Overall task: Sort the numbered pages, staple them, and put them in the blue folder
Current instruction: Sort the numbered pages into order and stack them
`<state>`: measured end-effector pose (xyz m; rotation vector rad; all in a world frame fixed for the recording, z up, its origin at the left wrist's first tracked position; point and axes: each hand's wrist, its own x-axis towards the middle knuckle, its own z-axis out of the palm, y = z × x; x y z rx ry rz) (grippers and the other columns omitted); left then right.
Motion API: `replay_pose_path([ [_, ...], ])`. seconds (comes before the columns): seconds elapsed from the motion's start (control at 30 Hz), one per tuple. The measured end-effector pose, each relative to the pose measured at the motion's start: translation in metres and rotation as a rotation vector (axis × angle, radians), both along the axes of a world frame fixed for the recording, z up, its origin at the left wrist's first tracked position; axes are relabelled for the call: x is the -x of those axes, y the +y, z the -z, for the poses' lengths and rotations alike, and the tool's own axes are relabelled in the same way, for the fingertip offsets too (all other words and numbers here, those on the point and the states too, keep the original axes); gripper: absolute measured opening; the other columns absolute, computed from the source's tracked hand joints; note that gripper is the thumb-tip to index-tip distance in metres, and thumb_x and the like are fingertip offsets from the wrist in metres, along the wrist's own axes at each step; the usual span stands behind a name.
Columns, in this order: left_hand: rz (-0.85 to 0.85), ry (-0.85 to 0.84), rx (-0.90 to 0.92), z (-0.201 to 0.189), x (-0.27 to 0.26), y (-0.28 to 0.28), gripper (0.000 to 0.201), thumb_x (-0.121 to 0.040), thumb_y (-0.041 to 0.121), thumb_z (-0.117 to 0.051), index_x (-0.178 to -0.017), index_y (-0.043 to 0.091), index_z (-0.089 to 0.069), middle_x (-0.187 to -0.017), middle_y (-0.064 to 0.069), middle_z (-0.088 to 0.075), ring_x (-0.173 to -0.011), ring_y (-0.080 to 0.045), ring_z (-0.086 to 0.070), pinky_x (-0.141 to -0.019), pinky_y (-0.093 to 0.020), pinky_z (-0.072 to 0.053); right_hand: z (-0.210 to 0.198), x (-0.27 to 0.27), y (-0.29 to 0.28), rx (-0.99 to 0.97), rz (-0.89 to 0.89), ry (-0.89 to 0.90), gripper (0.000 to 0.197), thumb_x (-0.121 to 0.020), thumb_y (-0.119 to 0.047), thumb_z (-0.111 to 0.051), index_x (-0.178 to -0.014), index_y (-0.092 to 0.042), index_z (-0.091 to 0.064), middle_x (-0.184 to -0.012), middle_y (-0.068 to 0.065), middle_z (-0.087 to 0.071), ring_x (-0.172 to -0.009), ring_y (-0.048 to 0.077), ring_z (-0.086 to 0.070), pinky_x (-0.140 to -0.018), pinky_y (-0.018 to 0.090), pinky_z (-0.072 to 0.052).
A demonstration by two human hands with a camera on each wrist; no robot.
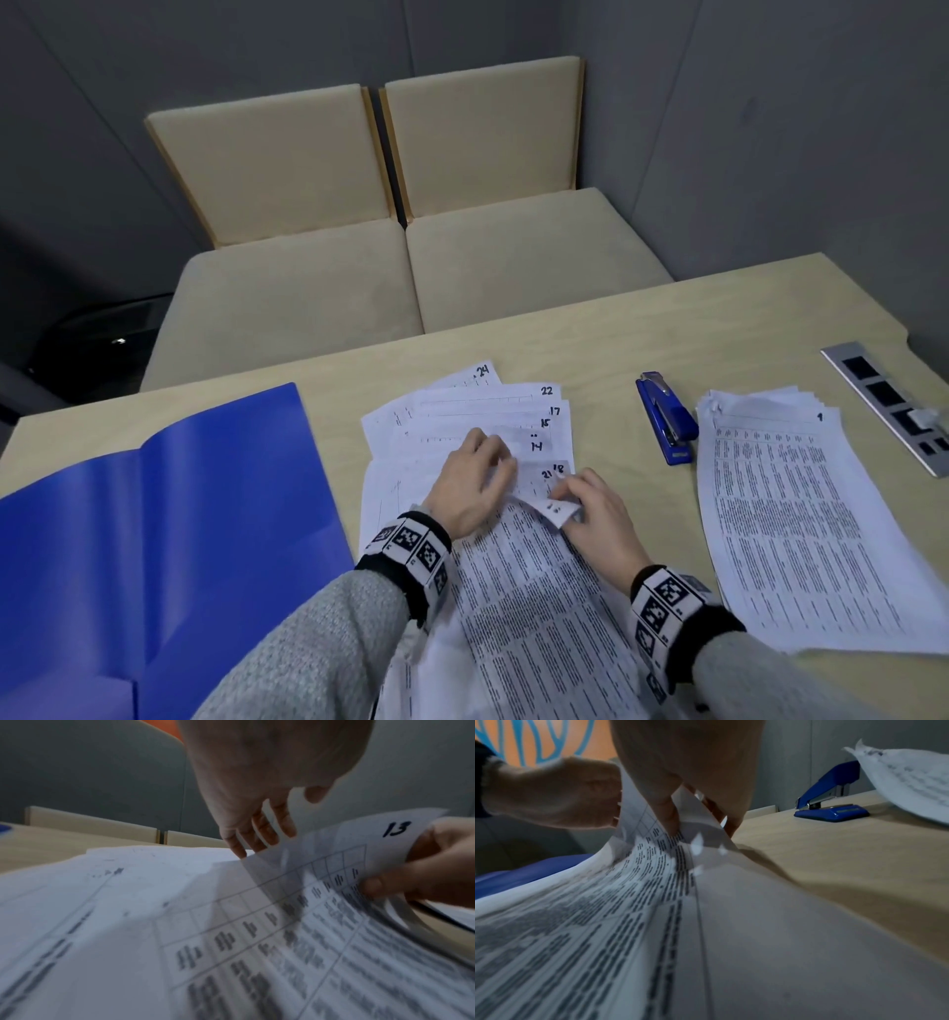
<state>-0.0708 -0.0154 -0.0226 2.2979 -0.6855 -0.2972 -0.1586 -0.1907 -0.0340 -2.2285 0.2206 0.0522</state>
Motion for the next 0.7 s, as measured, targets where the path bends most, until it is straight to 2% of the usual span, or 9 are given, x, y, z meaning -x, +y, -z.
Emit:
replay_pose_path([
  [0.1,-0.124,0.036,0.062,-0.005,-0.012,-0.011,0.021,-0.099,0.020,-0.034,-0.108,0.010,-0.050,-0.104,-0.002,-0.047,-0.087,-0.014,-0.048,-0.078,-0.022,-0.035,0.000,0.001,0.001,-0.014,0.003,0.004,0.010,-0.081,-0.005,-0.070,-0.088,-0.010,-0.065,-0.092,-0.007,-0.053,-0.080,0.000,-0.053,-0.065,0.002,-0.038],
  [0.17,-0.117,0.045,-0.062,-0.006,-0.025,-0.017,0.031,-0.096,0.007,-0.038,-0.125,0.008,-0.049,-0.118,-0.007,-0.045,-0.095,-0.019,-0.054,-0.079,-0.020,-0.036,0.002,0.001,0.001,-0.020,0.005,0.011,0.011,-0.081,-0.004,-0.069,-0.087,-0.011,-0.065,-0.092,-0.007,-0.052,-0.081,-0.001,-0.054,-0.065,0.002,-0.038],
  [0.2,-0.097,0.058,-0.129,-0.005,-0.031,-0.019,0.035,-0.094,0.006,-0.041,-0.128,0.009,-0.050,-0.121,-0.008,-0.045,-0.096,-0.023,-0.056,-0.079,-0.022,-0.039,0.003,0.000,0.001,-0.025,0.004,0.015,0.011,-0.081,-0.004,-0.069,-0.086,-0.012,-0.065,-0.092,-0.008,-0.053,-0.082,0.000,-0.054,-0.065,0.003,-0.039],
  [0.3,-0.030,0.049,-0.256,-0.005,-0.042,-0.022,0.027,-0.092,0.011,-0.048,-0.116,0.012,-0.061,-0.113,-0.010,-0.049,-0.093,-0.029,-0.058,-0.082,-0.034,-0.046,0.004,-0.001,0.002,-0.037,0.011,0.022,0.011,-0.080,-0.010,-0.071,-0.085,-0.016,-0.064,-0.093,-0.009,-0.053,-0.085,0.005,-0.056,-0.068,0.011,-0.040],
  [0.4,-0.019,0.006,-0.297,-0.008,-0.051,-0.021,0.016,-0.091,0.015,-0.054,-0.102,0.012,-0.064,-0.105,-0.009,-0.051,-0.089,-0.028,-0.057,-0.078,-0.037,-0.048,0.002,-0.001,0.001,-0.066,0.013,0.018,0.010,-0.080,-0.013,-0.072,-0.085,-0.017,-0.065,-0.094,-0.009,-0.054,-0.086,0.004,-0.056,-0.071,0.017,-0.043],
  [0.47,0.011,0.005,-0.337,-0.009,-0.057,-0.020,0.014,-0.088,0.016,-0.057,-0.099,0.014,-0.065,-0.106,-0.007,-0.049,-0.094,-0.026,-0.053,-0.079,-0.036,-0.046,0.002,-0.001,0.002,-0.082,0.013,0.020,0.009,-0.081,-0.012,-0.071,-0.085,-0.017,-0.064,-0.094,-0.009,-0.054,-0.087,0.006,-0.057,-0.072,0.018,-0.044],
  [0.53,0.071,0.012,-0.414,-0.011,-0.062,-0.020,0.016,-0.087,0.016,-0.054,-0.100,0.018,-0.063,-0.109,-0.005,-0.049,-0.103,-0.023,-0.046,-0.085,-0.038,-0.041,0.003,-0.002,0.001,-0.084,0.014,0.016,0.009,-0.080,-0.012,-0.071,-0.084,-0.018,-0.064,-0.094,-0.009,-0.054,-0.089,0.007,-0.058,-0.075,0.021,-0.045],
  [0.63,0.142,0.073,-0.477,-0.015,-0.070,-0.019,0.019,-0.089,0.017,-0.046,-0.104,0.018,-0.057,-0.106,-0.001,-0.062,-0.103,-0.022,-0.051,-0.089,-0.038,-0.030,0.004,-0.001,0.000,-0.072,0.004,0.006,0.012,-0.078,-0.013,-0.074,-0.083,-0.019,-0.064,-0.093,-0.010,-0.054,-0.089,0.005,-0.057,-0.072,0.015,-0.041],
  [0.7,0.152,0.102,-0.488,-0.018,-0.075,-0.016,0.018,-0.093,0.023,-0.046,-0.102,0.017,-0.060,-0.099,-0.002,-0.068,-0.094,-0.021,-0.056,-0.085,-0.035,-0.032,0.005,0.001,-0.001,-0.063,-0.004,0.001,0.014,-0.076,-0.014,-0.076,-0.081,-0.018,-0.064,-0.091,-0.008,-0.054,-0.088,0.005,-0.056,-0.069,0.008,-0.039],
])
